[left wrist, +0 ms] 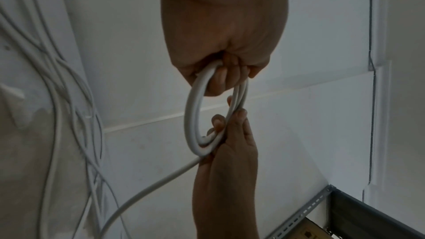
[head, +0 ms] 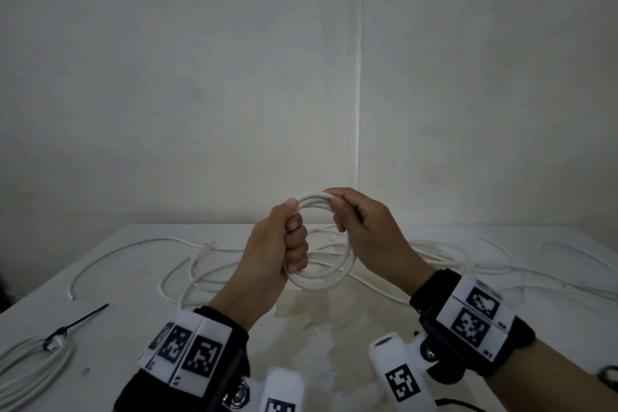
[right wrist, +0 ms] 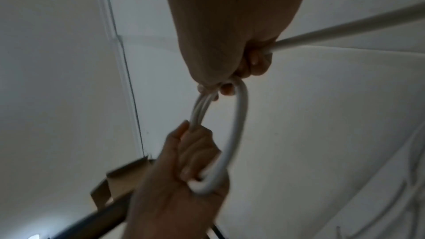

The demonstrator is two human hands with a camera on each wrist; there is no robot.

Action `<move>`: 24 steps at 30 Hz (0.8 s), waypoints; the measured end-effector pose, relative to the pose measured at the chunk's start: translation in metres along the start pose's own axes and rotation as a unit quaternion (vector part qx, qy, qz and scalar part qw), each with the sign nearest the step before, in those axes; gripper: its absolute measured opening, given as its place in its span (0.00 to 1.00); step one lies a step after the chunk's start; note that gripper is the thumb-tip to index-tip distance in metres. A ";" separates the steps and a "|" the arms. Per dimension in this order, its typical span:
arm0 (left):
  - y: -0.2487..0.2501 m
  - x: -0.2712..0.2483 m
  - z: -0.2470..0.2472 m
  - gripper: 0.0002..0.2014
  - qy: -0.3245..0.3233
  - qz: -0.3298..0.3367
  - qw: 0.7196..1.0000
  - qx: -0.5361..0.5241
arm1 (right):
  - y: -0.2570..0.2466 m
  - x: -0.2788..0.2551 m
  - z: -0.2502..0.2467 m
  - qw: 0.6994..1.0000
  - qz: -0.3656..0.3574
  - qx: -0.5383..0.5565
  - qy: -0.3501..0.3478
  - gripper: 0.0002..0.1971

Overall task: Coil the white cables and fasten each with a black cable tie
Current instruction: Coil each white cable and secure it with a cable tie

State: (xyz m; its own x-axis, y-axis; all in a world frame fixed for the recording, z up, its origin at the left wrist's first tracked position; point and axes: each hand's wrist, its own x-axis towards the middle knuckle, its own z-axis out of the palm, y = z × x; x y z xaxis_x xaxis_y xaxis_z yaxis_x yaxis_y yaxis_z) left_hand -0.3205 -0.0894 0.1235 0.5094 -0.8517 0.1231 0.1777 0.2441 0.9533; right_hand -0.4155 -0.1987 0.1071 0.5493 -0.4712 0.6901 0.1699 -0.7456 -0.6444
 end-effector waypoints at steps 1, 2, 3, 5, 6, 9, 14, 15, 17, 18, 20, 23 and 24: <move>0.000 0.000 -0.001 0.20 -0.004 -0.004 1.000 -0.009 | 0.002 -0.002 0.000 1.000 -0.010 -0.012 -0.005 0.08; -0.001 0.000 -0.003 0.20 -0.005 -0.006 1.000 -0.017 | 0.004 -0.004 -0.001 1.000 -0.009 -0.010 -0.018 0.08; -0.001 0.001 -0.006 0.20 -0.005 -0.008 1.000 -0.022 | 0.006 -0.005 -0.002 0.999 0.001 0.006 -0.037 0.08; -0.002 0.001 -0.011 0.20 -0.004 -0.011 1.000 -0.029 | 0.006 -0.005 -0.006 0.996 0.022 0.036 -0.079 0.09; -0.003 0.001 -0.013 0.20 -0.009 -0.014 0.999 -0.032 | 0.006 -0.005 -0.008 0.995 0.023 0.031 -0.088 0.08; -0.003 -0.001 -0.013 0.19 -0.049 -0.035 0.997 -0.047 | 0.005 -0.002 -0.012 0.998 0.003 -0.014 -0.064 0.05; 0.000 -0.004 -0.011 0.19 -0.081 -0.059 0.994 -0.038 | 0.003 -0.001 -0.017 0.999 0.000 -0.030 -0.041 0.07; -0.001 -0.005 -0.010 0.20 -0.078 -0.059 0.995 -0.031 | 0.002 -0.002 -0.017 0.999 -0.005 -0.036 -0.038 0.08; -0.001 -0.005 -0.009 0.20 -0.070 -0.060 0.995 -0.026 | 0.002 -0.003 -0.016 0.999 -0.014 -0.038 -0.035 0.09; -0.001 -0.004 -0.009 0.20 -0.068 -0.062 0.995 -0.025 | 0.002 -0.004 -0.016 0.999 -0.015 -0.037 -0.032 0.08; -0.002 -0.004 -0.010 0.21 -0.073 -0.072 0.995 -0.010 | 0.002 -0.003 -0.019 0.999 -0.013 -0.044 -0.019 0.09; -0.003 -0.007 -0.008 0.22 -0.088 -0.087 0.992 0.029 | -0.001 0.002 -0.026 0.998 -0.015 -0.065 -0.008 0.09; -0.003 -0.008 -0.007 0.23 -0.092 -0.089 0.991 0.038 | -0.001 0.004 -0.028 0.997 -0.016 -0.073 -0.001 0.09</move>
State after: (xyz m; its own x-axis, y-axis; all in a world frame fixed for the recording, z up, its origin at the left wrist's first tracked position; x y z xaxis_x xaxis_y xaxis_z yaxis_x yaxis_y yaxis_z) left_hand -0.3197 -0.0801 0.1174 0.3130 -0.9497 -0.0079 0.1842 0.0526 0.9815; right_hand -0.4363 -0.2129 0.1197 0.5472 -0.4458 0.7085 0.0669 -0.8204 -0.5679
